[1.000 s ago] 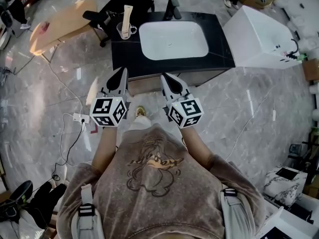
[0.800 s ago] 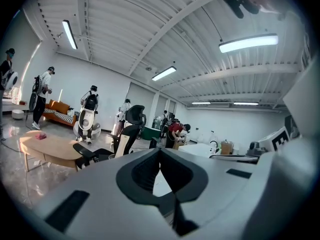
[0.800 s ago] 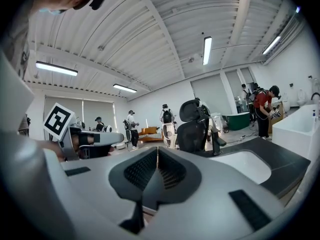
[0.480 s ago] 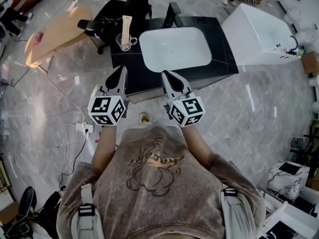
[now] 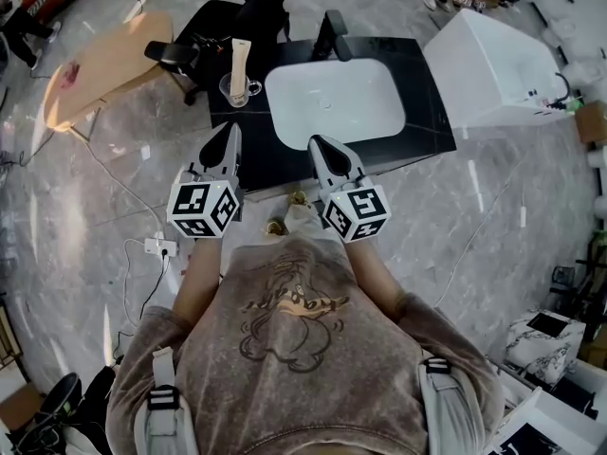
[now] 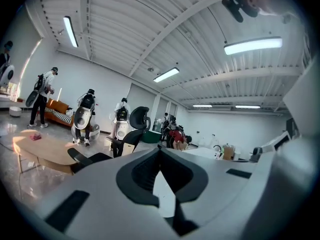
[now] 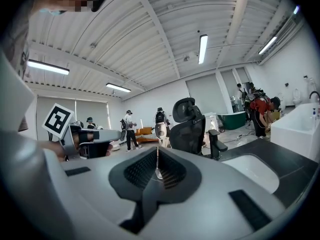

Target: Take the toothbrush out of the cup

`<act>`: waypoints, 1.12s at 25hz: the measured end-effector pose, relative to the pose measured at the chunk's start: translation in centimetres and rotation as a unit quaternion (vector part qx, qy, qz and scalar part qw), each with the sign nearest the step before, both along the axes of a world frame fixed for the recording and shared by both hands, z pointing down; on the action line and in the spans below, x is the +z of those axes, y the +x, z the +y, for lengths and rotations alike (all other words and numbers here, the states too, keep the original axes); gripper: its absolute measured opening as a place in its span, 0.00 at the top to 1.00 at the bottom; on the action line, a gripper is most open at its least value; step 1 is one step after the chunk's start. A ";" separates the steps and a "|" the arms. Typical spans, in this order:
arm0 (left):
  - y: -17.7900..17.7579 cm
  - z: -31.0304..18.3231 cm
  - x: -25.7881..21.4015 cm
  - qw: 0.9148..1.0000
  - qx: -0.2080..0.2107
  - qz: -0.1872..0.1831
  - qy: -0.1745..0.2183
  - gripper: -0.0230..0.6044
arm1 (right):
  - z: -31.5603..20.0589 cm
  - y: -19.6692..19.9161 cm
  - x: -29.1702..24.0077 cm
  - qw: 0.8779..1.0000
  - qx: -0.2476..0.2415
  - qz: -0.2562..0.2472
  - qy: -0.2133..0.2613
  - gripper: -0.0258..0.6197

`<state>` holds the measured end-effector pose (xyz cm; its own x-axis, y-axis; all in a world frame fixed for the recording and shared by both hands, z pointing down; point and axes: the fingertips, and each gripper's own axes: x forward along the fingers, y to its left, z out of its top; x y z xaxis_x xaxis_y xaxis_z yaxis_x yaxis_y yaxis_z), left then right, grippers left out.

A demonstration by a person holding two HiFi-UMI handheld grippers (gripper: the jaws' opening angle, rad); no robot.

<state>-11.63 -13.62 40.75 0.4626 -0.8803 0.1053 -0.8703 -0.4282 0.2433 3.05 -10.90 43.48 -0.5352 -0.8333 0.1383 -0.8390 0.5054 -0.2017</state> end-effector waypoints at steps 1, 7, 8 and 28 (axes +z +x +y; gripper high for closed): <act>0.0 -0.6 -0.2 1.000 -0.005 0.007 0.002 0.94 | -0.5 0.1 0.0 1.000 -0.002 -0.001 -0.001 0.93; 0.7 -3.6 -0.4 1.000 -0.014 -0.020 0.011 0.94 | -3.3 0.4 0.0 1.000 -0.012 -0.002 -0.003 0.93; 0.7 -4.0 -0.3 1.000 -0.016 -0.023 0.011 0.94 | -3.7 0.3 -0.1 1.000 -0.014 -0.002 -0.002 0.93; 2.5 -9.3 0.6 0.999 -0.018 -0.028 0.012 0.57 | -9.0 0.4 0.0 0.999 -0.045 0.001 -0.001 0.93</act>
<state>-9.10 -22.89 41.35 0.4245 -0.8989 0.1081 -0.8971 -0.4016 0.1842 3.43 -19.91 43.51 -0.6072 -0.7818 0.1416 -0.7909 0.5777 -0.2018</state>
